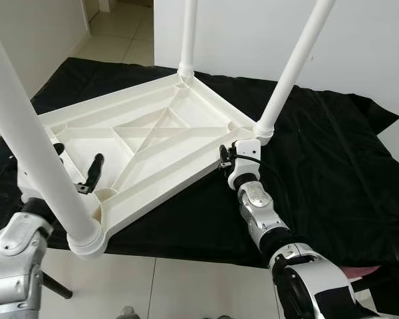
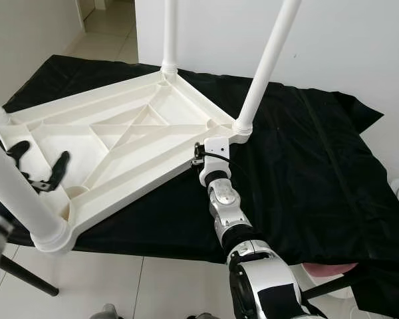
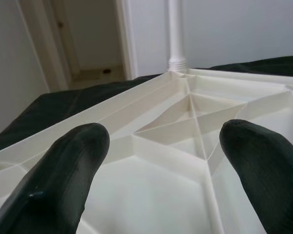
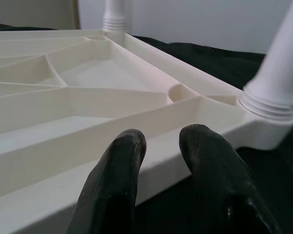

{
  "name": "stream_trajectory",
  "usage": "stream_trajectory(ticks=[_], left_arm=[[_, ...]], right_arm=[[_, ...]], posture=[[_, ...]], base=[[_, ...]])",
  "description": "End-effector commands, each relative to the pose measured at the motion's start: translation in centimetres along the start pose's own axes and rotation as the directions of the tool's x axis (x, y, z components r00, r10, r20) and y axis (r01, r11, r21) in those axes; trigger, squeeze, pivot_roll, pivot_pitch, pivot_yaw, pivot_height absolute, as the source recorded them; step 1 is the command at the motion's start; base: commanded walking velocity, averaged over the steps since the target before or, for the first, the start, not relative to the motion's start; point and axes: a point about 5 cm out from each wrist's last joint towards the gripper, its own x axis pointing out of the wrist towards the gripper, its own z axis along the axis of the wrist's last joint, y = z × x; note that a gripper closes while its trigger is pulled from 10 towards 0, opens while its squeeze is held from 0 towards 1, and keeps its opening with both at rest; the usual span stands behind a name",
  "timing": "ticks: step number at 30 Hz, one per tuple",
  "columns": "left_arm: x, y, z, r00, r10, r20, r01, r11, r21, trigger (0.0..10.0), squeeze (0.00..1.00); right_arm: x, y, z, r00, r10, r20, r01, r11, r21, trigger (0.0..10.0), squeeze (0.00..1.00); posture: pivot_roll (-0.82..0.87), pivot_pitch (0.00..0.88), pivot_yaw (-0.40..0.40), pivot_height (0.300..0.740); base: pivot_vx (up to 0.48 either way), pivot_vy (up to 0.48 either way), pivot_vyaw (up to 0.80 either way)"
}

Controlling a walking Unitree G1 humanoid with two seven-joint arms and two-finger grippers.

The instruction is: Building children table

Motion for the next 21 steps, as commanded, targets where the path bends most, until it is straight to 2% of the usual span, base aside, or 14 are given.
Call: stream_trajectory(ticks=[1,2,3,5,6,11,14,16,17,18,19,21], left_arm=[[0.6,-2.0,0.2,0.994,-0.11,0.016,0.111,0.994,-0.016,10.0,0.0],[0.8,-2.7,0.1,0.991,-0.134,0.018,0.135,0.991,-0.023,10.0,0.0],[0.8,-2.7,0.1,0.991,-0.134,0.018,0.135,0.991,-0.023,10.0,0.0],[1.2,-4.5,0.1,0.98,-0.196,0.032,0.197,0.979,-0.045,10.0,0.0],[1.2,-4.5,0.1,0.98,-0.196,0.032,0.197,0.979,-0.045,10.0,0.0],[2.0,-7.5,0.0,0.954,-0.296,0.054,0.3,0.95,-0.082,10.0,0.0],[2.1,-7.8,0.1,0.949,-0.309,0.059,0.313,0.946,-0.082,10.0,0.0],[2.5,-8.9,0.0,0.938,-0.339,0.069,0.345,0.933,-0.103,10.0,0.0],[2.5,-8.9,0.0,0.938,-0.339,0.069,0.345,0.933,-0.103,10.0,0.0],[2.7,-9.7,0.1,0.927,-0.364,0.086,0.373,0.921,-0.113,10.0,0.0],[2.7,-9.7,0.1,0.927,-0.364,0.086,0.373,0.921,-0.113,10.0,0.0],[3.1,-11.7,0.5,0.899,-0.422,0.117,0.435,0.892,-0.12,10.0,0.0]], right_arm=[[-0.5,-0.7,-1.0,0.997,-0.066,-0.047,0.066,0.998,-0.005,10.0,0.0],[-0.6,-0.9,-1.1,0.995,-0.088,-0.051,0.088,0.996,-0.007,10.0,0.0],[-0.6,-0.9,-1.1,0.995,-0.088,-0.051,0.088,0.996,-0.007,10.0,0.0],[-0.8,-1.3,-1.4,0.988,-0.141,-0.059,0.14,0.99,-0.017,10.0,0.0],[-0.8,-1.3,-1.4,0.988,-0.141,-0.059,0.14,0.99,-0.017,10.0,0.0],[-0.9,-2.0,-1.5,0.979,-0.195,-0.064,0.193,0.981,-0.032,10.0,0.0],[-0.9,-2.2,-1.5,0.978,-0.198,-0.061,0.196,0.98,-0.034,10.0,0.0],[-0.9,-2.5,-1.5,0.977,-0.207,-0.059,0.205,0.978,-0.041,10.0,0.0],[-0.9,-2.5,-1.5,0.977,-0.207,-0.059,0.205,0.978,-0.041,10.0,0.0],[-1.0,-2.6,-1.6,0.975,-0.213,-0.064,0.21,0.977,-0.041,10.0,0.0],[-1.0,-2.6,-1.6,0.975,-0.213,-0.064,0.21,0.977,-0.041,10.0,0.0],[-1.2,-2.7,-1.7,0.972,-0.223,-0.069,0.22,0.975,-0.04,10.0,0.0]], posture=[[0.13,0.029,-0.029,0.74],[0.12,0.028,-0.028,0.74],[0.12,0.028,-0.028,0.74],[0.11,0.024,-0.019,0.74],[0.11,0.024,-0.019,0.74],[0.07,0.018,-0.008,0.74],[0.07,0.018,-0.007,0.74],[0.05,0.012,-0.007,0.74],[0.05,0.012,-0.007,0.74],[0.05,0.012,-0.007,0.74],[0.05,0.012,-0.007,0.74],[0.04,0.008,-0.008,0.74]], base=[[0.0,0.0,0.0],[0.0,0.0,0.0],[0.0,0.0,0.0],[0.0,0.0,0.0],[0.0,0.0,0.0],[0.0,0.0,0.0],[0.0,0.0,0.0],[0.0,0.0,0.0],[0.0,0.0,0.0],[0.0,0.0,0.0],[0.0,0.0,0.0],[0.0,0.0,0.0]])
